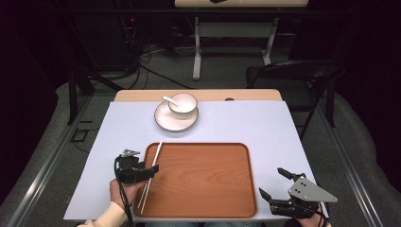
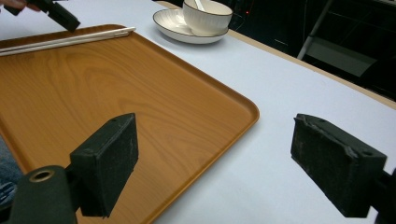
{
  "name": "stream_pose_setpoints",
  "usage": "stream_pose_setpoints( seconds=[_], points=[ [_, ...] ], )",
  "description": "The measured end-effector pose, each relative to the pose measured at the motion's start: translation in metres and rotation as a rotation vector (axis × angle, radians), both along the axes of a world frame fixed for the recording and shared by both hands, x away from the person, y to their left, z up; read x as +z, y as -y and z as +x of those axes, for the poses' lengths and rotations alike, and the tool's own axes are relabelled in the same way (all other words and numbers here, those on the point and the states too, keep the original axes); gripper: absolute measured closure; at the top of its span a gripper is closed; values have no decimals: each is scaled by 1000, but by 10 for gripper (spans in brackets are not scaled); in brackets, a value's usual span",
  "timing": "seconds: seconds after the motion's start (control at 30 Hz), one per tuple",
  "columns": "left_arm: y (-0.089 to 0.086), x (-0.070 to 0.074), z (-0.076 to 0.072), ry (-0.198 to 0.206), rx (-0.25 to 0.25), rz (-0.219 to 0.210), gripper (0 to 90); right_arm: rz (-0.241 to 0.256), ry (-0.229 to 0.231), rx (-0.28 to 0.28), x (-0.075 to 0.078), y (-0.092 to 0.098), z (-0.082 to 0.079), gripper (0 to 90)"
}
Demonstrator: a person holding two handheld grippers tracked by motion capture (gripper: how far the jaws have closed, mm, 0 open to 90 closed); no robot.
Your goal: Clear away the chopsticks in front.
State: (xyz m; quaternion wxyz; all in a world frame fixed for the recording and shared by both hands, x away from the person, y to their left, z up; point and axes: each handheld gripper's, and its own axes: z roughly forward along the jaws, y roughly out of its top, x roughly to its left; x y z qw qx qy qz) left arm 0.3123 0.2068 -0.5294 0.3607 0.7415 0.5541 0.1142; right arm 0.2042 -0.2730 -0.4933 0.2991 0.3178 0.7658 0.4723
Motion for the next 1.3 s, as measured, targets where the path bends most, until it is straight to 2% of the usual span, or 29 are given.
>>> stream_pose_setpoints(
  seconds=[0.13,0.2,0.33,0.47,0.53,0.6,0.7,0.73,0.83,1.0,1.1,1.2,1.3],
  points=[
    [-2,16,-1,77,-81,17,214,-1,0,1,0,0,0,143],
    [-5,24,-2,105,-100,30,152,-1,0,0,0,0,0,143],
    [-12,37,-8,160,-113,39,92,-1,-1,1,0,0,0,143],
    [-23,51,-20,245,-114,40,55,0,0,0,0,0,0,143],
    [-29,54,-27,268,-118,24,27,-1,-1,1,0,0,0,143],
    [-35,57,-35,297,-117,35,7,-1,0,0,0,0,0,143],
    [-45,57,-50,329,-113,28,0,-1,-1,0,0,0,0,143],
    [-47,56,-54,333,-115,22,0,-1,-2,0,0,0,0,143],
    [-52,53,-65,352,-105,48,0,-2,-2,0,0,0,0,143],
    [-64,40,-78,353,-83,16,0,-4,0,1,0,0,0,143],
    [-69,35,-78,339,-65,-1,0,-5,-1,2,0,-1,0,143],
    [-71,32,-75,334,-57,-1,0,-4,0,0,0,0,0,143],
    [-73,28,-71,311,-50,1,0,-4,0,1,0,0,0,143]
  ],
)
